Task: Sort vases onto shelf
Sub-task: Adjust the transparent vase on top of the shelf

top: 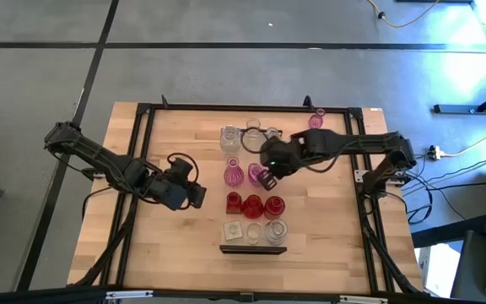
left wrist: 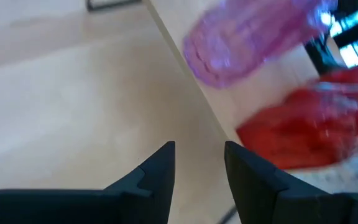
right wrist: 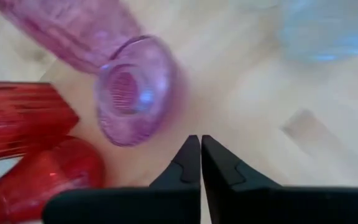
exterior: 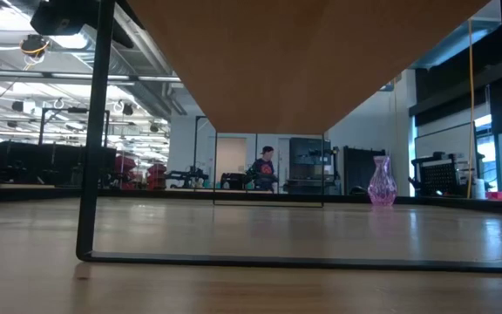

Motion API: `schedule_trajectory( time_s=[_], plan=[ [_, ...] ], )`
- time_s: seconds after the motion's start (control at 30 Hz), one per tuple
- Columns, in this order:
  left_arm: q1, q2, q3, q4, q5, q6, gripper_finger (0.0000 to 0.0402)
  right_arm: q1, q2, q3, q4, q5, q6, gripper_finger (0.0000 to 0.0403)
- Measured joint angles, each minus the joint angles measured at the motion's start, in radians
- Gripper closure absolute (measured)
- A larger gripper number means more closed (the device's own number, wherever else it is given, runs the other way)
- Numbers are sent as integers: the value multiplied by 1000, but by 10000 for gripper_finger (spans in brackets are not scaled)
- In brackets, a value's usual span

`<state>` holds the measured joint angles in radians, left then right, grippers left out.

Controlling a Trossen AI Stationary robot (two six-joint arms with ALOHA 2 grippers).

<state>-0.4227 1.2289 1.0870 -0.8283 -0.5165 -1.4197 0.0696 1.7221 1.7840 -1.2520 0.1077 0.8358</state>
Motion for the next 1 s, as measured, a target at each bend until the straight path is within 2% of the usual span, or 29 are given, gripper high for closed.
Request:
schedule_trajectory(
  time_s=[0.17,0.4,0.63,0.83,1.0],
  plan=[
    [69,-6,0,-29,-83,40,270,0,-103,0,-89,121,52,402],
    [305,-33,0,-32,-108,162,270,-1,-241,1,-190,226,115,402],
    [523,-48,0,189,70,446,270,2,-313,1,-260,286,165,402],
    [621,-41,0,221,134,508,270,2,-328,1,-279,295,184,402],
    [653,-28,0,218,215,525,270,2,-331,1,-287,302,184,402]
  ],
)
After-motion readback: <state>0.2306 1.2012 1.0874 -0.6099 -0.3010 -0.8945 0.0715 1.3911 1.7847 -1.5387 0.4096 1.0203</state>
